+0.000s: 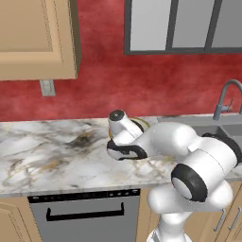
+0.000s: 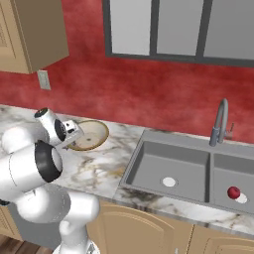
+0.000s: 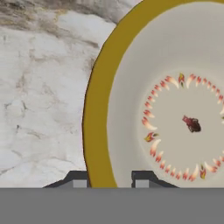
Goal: Clear the mugs and bowl far away from the sink.
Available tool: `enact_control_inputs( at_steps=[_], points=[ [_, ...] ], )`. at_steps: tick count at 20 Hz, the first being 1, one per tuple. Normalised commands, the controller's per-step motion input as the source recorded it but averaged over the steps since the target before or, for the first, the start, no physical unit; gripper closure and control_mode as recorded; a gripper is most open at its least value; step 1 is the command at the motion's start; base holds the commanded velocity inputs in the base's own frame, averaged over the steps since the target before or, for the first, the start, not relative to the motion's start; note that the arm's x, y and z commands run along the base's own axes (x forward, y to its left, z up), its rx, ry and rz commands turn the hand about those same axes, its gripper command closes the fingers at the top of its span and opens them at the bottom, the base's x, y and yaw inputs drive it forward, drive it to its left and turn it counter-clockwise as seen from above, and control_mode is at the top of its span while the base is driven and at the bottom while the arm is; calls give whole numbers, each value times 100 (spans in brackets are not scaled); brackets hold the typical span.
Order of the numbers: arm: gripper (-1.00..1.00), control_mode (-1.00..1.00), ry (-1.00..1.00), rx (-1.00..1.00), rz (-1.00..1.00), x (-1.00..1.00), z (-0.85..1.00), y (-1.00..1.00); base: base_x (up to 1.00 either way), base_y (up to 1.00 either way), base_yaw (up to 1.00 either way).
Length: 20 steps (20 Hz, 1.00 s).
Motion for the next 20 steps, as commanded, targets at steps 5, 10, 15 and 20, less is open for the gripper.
enact_control_inputs(
  at_steps=[5,10,15,20],
  points=[
    [100,-100,2,2,0,-56,66,0,0,0,0],
    [100,-100,3,4,0,-69,91,0,0,0,0],
    [100,-100,5,1,0,-58,82,0,0,0,0],
    [100,-100,4,0,0,-90,69,0,0,0,0]
  ],
)
